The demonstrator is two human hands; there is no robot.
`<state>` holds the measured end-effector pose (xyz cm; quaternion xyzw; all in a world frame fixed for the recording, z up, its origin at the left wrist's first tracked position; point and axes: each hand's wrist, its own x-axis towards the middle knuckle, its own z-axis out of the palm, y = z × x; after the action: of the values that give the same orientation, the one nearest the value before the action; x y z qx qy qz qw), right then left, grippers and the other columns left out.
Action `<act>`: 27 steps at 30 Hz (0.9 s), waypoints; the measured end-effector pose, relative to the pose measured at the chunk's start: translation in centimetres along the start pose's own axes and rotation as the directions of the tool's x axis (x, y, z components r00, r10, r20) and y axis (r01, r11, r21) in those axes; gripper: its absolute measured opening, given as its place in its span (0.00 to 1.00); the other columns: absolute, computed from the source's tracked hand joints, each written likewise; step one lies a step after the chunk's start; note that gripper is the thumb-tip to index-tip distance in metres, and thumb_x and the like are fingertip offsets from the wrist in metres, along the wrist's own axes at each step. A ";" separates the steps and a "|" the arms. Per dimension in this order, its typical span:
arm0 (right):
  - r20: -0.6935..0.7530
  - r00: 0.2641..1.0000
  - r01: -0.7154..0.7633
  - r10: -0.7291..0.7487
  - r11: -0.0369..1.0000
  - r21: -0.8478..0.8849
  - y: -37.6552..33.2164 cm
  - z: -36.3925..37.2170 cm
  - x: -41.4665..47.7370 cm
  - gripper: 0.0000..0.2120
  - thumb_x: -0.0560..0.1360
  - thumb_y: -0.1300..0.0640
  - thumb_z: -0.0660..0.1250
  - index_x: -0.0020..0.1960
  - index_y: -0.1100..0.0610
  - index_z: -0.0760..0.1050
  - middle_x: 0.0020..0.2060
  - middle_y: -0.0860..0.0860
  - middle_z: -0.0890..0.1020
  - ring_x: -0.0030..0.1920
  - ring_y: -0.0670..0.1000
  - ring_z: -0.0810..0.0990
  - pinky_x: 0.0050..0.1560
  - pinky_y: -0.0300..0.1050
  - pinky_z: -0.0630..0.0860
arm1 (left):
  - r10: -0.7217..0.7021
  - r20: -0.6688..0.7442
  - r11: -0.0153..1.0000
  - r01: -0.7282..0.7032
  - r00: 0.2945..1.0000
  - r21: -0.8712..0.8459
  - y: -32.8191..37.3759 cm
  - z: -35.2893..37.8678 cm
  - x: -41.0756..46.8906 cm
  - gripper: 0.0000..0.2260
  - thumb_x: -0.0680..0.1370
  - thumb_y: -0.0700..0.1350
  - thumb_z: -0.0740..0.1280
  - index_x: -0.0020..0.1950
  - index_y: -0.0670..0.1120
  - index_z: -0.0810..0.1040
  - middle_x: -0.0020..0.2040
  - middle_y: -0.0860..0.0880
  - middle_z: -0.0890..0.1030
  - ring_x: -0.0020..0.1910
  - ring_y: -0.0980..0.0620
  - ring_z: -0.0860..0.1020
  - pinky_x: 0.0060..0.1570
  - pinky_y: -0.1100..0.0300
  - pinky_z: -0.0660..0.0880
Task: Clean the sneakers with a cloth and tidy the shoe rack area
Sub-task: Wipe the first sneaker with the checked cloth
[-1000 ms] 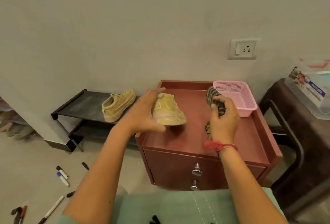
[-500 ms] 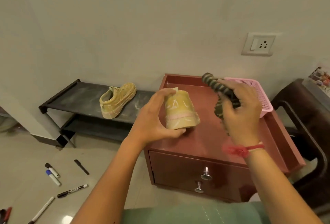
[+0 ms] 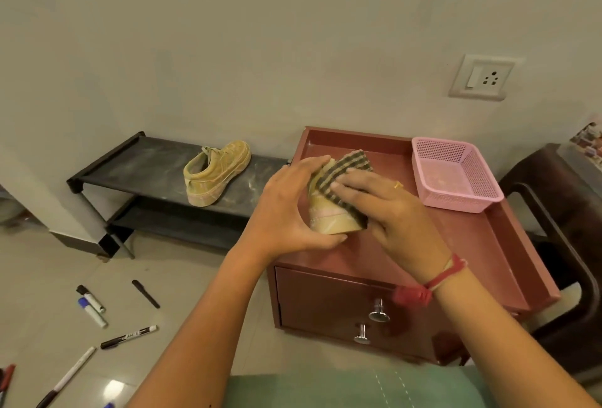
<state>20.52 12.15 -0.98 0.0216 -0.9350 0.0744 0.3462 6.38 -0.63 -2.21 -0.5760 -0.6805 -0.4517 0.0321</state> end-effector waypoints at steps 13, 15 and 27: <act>-0.042 0.983 -0.177 0.179 0.983 0.046 0.8 -0.3 1.1 0.22 0.70 0.64 0.53 0.58 0.59 0.78 0.57 0.53 0.80 0.58 0.54 0.77 0.59 0.52 0.73 | 0.007 -0.041 0.995 -0.003 0.999 0.100 -0.4 0.3 -0.4 0.45 0.58 0.64 0.73 0.71 0.50 0.67 0.68 0.58 0.69 0.73 0.59 0.61 0.74 0.43 0.50; -0.045 0.984 -0.170 0.173 0.984 0.060 0.5 -0.3 1.0 0.22 0.70 0.64 0.53 0.58 0.59 0.78 0.57 0.53 0.80 0.58 0.53 0.77 0.60 0.50 0.73 | 0.009 -0.039 0.994 -0.005 0.999 0.106 -0.4 0.1 -0.5 0.45 0.58 0.65 0.73 0.72 0.50 0.67 0.68 0.58 0.69 0.73 0.60 0.61 0.74 0.42 0.50; 0.019 0.976 -0.217 0.218 0.957 0.191 -0.6 0.9 1.4 0.26 0.67 0.63 0.51 0.59 0.58 0.78 0.58 0.49 0.79 0.60 0.48 0.75 0.64 0.37 0.67 | -0.014 0.007 0.988 0.012 1.000 0.151 -0.7 -0.6 -1.2 0.45 0.59 0.65 0.72 0.72 0.49 0.67 0.68 0.59 0.69 0.74 0.59 0.60 0.74 0.39 0.48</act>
<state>18.94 11.42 -0.64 -0.0481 -0.9197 0.2018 0.3333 5.90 -1.89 -2.93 -0.5693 -0.7166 -0.3969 0.0699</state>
